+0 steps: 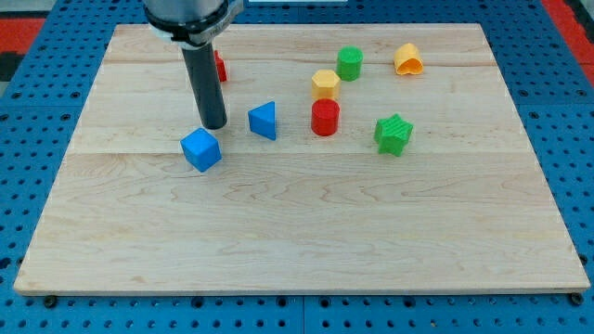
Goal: Push the triangle below the red circle
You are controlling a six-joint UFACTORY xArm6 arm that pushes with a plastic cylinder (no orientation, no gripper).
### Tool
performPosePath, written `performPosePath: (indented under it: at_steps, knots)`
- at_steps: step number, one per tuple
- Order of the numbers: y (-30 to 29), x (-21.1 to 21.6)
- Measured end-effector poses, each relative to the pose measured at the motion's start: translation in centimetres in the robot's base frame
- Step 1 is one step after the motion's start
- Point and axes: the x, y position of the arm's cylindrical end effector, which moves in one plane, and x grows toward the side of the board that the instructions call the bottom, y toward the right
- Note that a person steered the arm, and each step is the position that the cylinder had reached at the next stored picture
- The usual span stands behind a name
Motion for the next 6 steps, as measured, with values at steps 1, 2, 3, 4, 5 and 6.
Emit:
performPosePath:
  at_steps: [1,2,3,4,5,6]
  knots:
    - [0.1,-2.7]
    - [2.5,-3.3]
    - [5.7,-0.8]
    - [7.3,2.1]
    - [9.2,4.8]
    - [12.0,7.2]
